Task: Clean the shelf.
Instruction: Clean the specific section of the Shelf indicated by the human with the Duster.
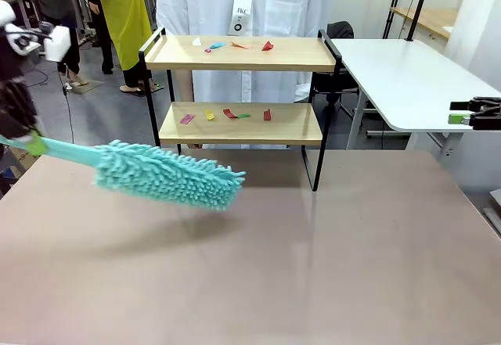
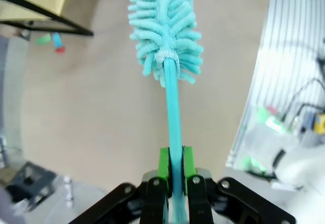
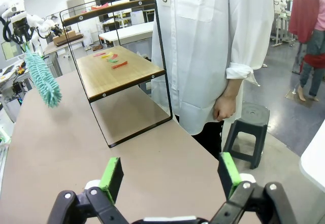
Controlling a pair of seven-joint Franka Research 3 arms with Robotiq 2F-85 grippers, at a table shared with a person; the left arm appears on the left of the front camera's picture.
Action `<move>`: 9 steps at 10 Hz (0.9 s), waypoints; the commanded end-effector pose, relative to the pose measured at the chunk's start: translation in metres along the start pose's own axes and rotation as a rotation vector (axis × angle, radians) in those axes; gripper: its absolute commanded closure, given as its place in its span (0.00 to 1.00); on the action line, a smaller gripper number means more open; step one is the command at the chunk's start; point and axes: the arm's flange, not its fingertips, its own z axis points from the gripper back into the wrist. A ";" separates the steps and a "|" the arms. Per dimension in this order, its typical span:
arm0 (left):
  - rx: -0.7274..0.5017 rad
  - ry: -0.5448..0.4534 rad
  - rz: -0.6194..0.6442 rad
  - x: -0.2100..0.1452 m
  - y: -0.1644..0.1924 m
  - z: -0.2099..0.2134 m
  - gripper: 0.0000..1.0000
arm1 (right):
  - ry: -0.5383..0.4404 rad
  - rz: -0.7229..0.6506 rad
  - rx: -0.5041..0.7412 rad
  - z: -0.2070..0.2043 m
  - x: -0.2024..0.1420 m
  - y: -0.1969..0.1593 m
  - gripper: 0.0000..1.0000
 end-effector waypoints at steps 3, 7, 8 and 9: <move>-0.058 0.195 -0.142 -0.022 0.009 0.057 0.87 | -0.001 0.004 -0.002 -0.001 0.002 0.000 0.00; -0.123 0.201 -0.265 -0.018 -0.001 0.058 0.87 | -0.001 0.004 -0.002 -0.001 0.002 0.000 0.00; -0.111 0.205 -0.189 -0.019 0.000 0.056 0.87 | -0.001 0.004 -0.002 -0.001 0.002 0.000 0.00; -0.111 0.205 -0.189 -0.019 0.000 0.056 0.87 | -0.001 0.004 -0.002 -0.001 0.002 0.000 0.00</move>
